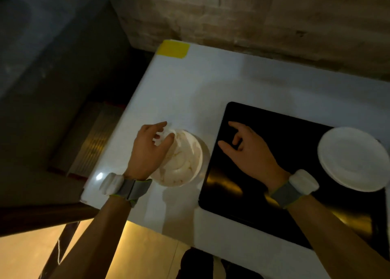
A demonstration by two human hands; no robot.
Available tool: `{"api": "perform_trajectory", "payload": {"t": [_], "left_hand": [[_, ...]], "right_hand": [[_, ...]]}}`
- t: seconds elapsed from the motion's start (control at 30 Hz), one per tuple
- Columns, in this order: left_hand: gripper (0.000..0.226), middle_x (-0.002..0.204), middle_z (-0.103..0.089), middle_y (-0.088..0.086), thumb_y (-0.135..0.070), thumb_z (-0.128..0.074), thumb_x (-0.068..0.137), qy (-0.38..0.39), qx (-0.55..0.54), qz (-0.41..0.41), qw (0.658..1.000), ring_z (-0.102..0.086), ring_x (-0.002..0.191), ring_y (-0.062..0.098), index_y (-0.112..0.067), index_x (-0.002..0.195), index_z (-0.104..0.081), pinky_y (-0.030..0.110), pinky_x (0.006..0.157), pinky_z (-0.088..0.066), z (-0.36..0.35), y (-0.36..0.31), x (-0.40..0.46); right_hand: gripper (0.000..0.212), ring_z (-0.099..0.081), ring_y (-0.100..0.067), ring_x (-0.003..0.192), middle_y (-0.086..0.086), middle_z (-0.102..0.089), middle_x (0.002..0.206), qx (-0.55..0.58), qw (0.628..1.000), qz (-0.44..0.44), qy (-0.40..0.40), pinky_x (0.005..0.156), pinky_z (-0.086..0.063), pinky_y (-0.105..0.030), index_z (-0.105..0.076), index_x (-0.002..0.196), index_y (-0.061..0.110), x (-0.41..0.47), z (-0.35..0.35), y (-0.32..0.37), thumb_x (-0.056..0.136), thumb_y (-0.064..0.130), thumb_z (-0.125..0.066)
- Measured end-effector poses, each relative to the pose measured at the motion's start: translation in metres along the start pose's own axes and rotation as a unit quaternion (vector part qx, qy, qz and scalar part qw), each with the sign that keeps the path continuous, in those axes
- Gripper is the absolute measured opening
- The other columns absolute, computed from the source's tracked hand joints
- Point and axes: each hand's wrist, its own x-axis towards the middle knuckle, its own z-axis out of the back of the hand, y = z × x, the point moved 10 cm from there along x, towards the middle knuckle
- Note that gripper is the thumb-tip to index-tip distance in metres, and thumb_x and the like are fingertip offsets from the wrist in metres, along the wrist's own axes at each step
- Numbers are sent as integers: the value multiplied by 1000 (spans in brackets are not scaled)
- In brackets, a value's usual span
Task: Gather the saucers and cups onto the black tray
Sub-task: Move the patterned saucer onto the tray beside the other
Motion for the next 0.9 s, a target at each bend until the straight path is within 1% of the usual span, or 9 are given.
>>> {"api": "perform_trajectory", "payload": {"t": [0.07, 0.13, 0.27, 0.4, 0.5, 0.57, 0.63, 0.7, 0.9], "left_hand": [[42, 122, -57, 5, -31, -66, 89, -8, 10, 17, 1000, -56, 93, 13, -22, 130, -59, 20, 78, -42, 8, 15, -2], [45, 123, -56, 5, -33, -66, 88, -9, 23, 31, 999, -56, 92, 12, -23, 131, -58, 16, 74, -40, 16, 31, -3], [54, 124, -54, 5, -38, -67, 87, 11, 39, 51, 998, -56, 78, 5, -25, 137, -53, 24, 76, -45, 18, 52, -9], [56, 116, -57, 4, -41, -65, 88, 29, 34, 68, 997, -62, 81, 13, -28, 139, -47, 35, 77, -56, 15, 67, -17], [51, 103, -60, -2, -37, -64, 89, 46, 7, 86, 995, -67, 86, 20, -31, 138, -47, 44, 78, -60, 11, 77, -23], [47, 96, -62, -3, -30, -62, 91, 62, -18, 107, 992, -69, 81, 22, -32, 136, -47, 41, 72, -62, 7, 84, -26], [43, 95, -63, -1, -25, -60, 94, 70, -40, 121, 989, -71, 64, 20, -31, 134, -48, 28, 57, -61, 5, 86, -29], [37, 91, -64, -2, -22, -57, 95, 72, -50, 115, 989, -70, 55, 18, -31, 130, -51, 20, 48, -57, 5, 83, -30], [30, 82, -64, -7, -18, -57, 95, 72, -54, 107, 990, -71, 54, 15, -40, 116, -54, 21, 52, -59, 4, 78, -29]], "right_hand": [[67, -55, -11, 83, 3, -54, 97, -5, 1000, 0, 11, 79, -50, -30, -35, 143, 30, 3, -14, 7, 85, 55, -58], [68, -57, -11, 82, 2, -57, 91, -10, 999, 0, 32, 80, -52, -33, -33, 143, 30, 7, -32, 15, 85, 56, -57], [67, -64, -18, 78, -4, -65, 79, -41, 997, -10, 58, 79, -55, -43, -36, 142, 23, 10, -52, 26, 86, 55, -57], [57, -65, -24, 90, -7, -68, 100, -118, 988, -46, 90, 78, -56, -41, -51, 125, 17, 16, -68, 23, 86, 58, -55], [46, -65, -25, 88, -8, -68, 101, -152, 982, -43, 106, 75, -56, -43, -57, 110, 14, 18, -78, 27, 87, 54, -57], [38, -64, -25, 84, -8, -68, 97, -171, 978, -40, 110, 70, -54, -40, -57, 103, 14, 19, -81, 28, 88, 49, -57], [33, -63, -26, 82, -8, -68, 94, -188, 975, -45, 108, 68, -53, -38, -57, 98, 14, 19, -81, 27, 89, 46, -57], [32, -63, -26, 83, -8, -68, 93, -186, 975, -53, 107, 70, -53, -39, -57, 96, 13, 20, -81, 26, 89, 44, -59], [30, -63, -26, 84, -8, -67, 91, -172, 978, -54, 102, 71, -53, -39, -56, 95, 13, 20, -81, 25, 89, 42, -58]]}}
